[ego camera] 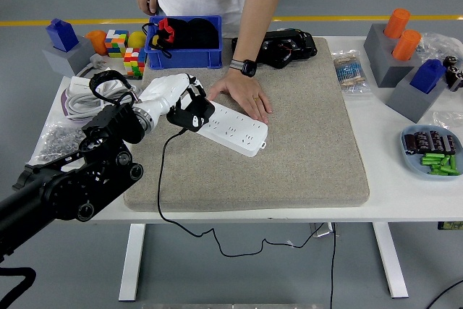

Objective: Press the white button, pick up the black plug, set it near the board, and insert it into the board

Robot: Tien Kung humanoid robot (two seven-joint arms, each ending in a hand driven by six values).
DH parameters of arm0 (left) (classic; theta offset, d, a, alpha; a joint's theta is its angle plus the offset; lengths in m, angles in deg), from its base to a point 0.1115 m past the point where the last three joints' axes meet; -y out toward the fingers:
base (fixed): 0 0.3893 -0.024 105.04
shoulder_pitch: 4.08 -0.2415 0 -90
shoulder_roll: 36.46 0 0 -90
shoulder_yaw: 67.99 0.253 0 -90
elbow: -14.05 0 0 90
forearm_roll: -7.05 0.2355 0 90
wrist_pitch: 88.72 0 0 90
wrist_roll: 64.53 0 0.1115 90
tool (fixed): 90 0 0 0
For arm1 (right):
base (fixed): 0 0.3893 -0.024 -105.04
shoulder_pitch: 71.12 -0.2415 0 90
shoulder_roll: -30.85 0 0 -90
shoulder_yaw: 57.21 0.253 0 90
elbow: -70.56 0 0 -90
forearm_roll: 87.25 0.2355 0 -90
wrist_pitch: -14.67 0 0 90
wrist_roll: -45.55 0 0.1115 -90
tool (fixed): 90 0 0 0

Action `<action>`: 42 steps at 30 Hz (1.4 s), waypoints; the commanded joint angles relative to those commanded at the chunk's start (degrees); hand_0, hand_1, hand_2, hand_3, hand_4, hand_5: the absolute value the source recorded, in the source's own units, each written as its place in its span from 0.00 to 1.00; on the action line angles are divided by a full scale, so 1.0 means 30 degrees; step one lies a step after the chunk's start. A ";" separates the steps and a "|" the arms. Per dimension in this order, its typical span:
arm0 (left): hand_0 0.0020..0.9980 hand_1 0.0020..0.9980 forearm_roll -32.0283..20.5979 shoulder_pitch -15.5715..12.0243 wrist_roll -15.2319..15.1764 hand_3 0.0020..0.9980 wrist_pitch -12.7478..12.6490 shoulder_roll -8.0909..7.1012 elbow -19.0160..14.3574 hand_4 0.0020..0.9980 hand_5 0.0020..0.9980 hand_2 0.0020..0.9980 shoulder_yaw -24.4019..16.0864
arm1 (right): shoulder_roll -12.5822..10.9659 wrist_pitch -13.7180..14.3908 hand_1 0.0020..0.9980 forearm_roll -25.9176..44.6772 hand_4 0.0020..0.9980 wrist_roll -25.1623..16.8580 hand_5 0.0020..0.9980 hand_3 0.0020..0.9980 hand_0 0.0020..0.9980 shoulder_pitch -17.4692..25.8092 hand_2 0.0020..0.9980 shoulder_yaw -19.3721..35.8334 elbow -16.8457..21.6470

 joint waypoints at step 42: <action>0.08 0.23 0.0595 0.0836 0.2166 0.54 0.0364 0.1066 0.2480 0.54 0.00 0.32 0.0500 | -0.0102 0.0011 0.56 0.0223 0.64 -0.0015 0.31 0.54 0.61 0.0046 0.59 -0.0511 -0.0013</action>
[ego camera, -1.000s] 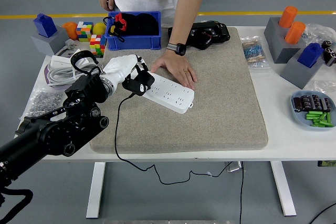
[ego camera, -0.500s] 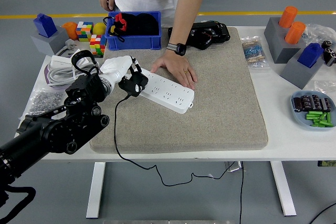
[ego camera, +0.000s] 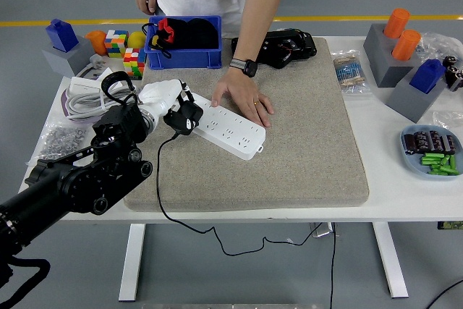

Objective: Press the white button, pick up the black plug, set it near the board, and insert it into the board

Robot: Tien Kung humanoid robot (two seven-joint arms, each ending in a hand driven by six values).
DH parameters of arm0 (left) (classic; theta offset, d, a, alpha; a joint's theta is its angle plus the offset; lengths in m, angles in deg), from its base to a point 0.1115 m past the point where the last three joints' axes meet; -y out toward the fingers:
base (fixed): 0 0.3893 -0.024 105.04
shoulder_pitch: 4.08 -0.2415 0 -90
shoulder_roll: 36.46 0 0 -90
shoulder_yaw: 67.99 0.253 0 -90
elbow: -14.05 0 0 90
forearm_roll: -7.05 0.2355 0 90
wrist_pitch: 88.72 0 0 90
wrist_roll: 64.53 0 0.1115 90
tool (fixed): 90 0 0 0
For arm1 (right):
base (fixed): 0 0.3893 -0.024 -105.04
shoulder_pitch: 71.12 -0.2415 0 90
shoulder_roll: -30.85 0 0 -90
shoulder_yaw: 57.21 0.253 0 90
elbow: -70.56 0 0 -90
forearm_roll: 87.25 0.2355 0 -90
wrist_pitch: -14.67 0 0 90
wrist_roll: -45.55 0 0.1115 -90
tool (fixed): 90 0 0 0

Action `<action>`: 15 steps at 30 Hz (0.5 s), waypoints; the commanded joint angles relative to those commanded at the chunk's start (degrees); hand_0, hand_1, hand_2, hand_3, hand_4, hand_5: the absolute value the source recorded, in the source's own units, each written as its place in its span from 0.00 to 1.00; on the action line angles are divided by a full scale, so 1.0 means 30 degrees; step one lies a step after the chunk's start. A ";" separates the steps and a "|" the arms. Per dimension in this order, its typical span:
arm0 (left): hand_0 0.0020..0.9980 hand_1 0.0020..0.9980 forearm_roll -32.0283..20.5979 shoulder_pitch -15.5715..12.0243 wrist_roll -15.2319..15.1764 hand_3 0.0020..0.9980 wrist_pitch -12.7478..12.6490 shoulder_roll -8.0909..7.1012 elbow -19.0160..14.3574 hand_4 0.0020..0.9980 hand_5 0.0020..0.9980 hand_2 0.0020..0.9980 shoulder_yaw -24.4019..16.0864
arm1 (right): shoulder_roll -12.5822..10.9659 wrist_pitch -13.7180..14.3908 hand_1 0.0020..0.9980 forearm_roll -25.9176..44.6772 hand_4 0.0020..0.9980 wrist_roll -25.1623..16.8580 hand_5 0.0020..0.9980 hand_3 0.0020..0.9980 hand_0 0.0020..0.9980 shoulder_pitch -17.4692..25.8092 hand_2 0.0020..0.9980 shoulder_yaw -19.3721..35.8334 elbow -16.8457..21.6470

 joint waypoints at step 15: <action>0.16 0.37 -0.0354 -0.0139 0.0328 0.65 0.0227 0.0013 -0.0536 0.83 0.06 0.44 0.0141 | 0.0063 0.0001 0.56 -0.0037 0.64 0.0000 0.31 0.54 0.61 0.0056 0.59 0.0137 -0.0015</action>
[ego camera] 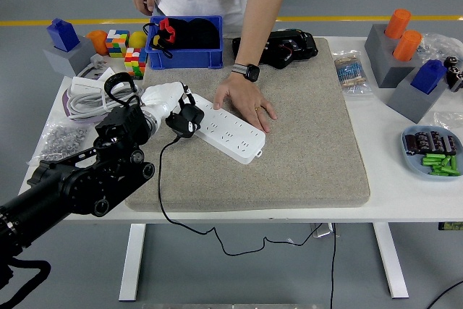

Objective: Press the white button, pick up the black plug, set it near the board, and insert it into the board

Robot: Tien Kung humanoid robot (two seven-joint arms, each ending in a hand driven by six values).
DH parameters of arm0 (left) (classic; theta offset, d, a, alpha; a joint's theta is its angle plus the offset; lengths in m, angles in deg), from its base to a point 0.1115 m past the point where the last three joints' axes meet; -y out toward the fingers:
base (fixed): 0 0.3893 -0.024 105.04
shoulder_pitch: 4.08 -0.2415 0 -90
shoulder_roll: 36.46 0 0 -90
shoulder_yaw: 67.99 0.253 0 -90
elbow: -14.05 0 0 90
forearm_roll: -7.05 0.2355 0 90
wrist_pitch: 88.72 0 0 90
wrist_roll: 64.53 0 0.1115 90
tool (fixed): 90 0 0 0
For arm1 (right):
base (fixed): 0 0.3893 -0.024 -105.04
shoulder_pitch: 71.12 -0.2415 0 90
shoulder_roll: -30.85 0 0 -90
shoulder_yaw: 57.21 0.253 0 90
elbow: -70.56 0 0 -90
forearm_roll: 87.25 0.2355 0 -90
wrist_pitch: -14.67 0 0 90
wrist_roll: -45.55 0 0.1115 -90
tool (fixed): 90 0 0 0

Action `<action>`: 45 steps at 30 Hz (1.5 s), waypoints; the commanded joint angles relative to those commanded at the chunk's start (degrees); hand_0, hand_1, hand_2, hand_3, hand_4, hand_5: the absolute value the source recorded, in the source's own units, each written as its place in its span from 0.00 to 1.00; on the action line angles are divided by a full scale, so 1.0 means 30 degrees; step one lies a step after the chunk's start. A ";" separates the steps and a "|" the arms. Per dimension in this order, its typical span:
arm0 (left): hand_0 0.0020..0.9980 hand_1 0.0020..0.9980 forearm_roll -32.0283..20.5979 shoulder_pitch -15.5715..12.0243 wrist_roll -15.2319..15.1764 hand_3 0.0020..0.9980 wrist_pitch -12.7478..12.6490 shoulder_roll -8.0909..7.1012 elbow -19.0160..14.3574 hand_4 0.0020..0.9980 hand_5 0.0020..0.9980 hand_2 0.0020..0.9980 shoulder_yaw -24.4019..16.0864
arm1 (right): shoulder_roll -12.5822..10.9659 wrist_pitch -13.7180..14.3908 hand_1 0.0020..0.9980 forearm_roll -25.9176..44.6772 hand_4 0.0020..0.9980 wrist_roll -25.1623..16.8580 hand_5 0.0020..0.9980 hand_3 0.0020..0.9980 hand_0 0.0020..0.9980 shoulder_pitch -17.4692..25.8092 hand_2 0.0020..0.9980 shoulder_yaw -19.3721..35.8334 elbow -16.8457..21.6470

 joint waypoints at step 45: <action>0.90 0.97 -0.0465 -0.0293 -0.1392 0.99 -0.0527 -0.0982 -0.0104 0.92 0.37 0.98 0.0484 | 0.0046 0.0026 0.56 -0.0017 0.64 -0.0042 0.31 0.53 0.61 0.0007 0.59 0.0142 0.0006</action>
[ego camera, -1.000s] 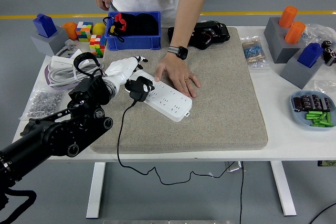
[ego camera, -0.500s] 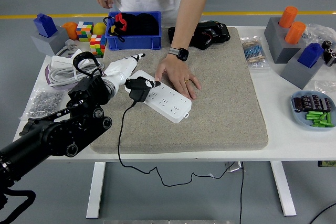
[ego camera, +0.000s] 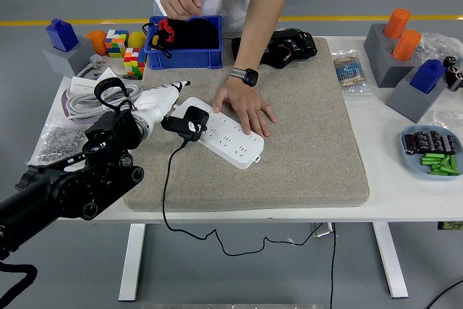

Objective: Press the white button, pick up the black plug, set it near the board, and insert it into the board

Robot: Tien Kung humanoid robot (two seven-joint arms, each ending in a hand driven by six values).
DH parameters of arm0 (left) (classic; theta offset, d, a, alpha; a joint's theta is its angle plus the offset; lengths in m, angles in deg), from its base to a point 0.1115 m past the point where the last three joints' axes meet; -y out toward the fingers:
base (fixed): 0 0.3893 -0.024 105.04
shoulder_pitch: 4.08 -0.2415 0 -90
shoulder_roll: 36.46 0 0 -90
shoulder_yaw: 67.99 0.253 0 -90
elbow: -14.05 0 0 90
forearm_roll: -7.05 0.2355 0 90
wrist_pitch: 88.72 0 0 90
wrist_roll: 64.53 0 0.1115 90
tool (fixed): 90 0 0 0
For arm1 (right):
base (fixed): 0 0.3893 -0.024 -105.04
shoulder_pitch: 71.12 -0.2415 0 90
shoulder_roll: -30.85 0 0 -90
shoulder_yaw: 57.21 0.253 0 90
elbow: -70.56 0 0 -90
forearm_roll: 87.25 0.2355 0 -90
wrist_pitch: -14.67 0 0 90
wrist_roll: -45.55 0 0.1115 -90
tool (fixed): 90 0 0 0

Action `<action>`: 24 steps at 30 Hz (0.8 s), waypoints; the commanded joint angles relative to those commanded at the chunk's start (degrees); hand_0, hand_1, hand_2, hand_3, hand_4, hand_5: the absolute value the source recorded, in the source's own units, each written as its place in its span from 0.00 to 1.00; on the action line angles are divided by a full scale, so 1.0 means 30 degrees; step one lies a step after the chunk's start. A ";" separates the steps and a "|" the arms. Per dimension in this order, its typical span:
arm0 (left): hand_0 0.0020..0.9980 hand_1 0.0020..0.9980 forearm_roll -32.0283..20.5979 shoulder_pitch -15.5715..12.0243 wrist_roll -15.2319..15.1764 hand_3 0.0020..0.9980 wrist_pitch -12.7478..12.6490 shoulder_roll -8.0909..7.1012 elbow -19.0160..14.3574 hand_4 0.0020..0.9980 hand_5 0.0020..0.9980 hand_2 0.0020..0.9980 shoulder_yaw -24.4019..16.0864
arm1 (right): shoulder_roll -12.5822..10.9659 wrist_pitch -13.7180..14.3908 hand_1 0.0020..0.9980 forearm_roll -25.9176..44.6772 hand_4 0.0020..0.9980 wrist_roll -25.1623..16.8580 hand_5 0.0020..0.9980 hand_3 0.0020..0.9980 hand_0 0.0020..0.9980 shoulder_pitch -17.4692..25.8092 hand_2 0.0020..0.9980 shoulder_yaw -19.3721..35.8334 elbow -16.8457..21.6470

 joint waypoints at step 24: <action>0.90 0.96 -0.0209 -0.0151 -0.0492 0.98 -0.0238 -0.0240 -0.1863 0.91 0.33 0.97 -0.0578 | 0.0022 0.0039 0.56 0.0063 0.64 -0.0076 0.31 0.54 0.61 0.0011 0.59 -0.0023 0.0030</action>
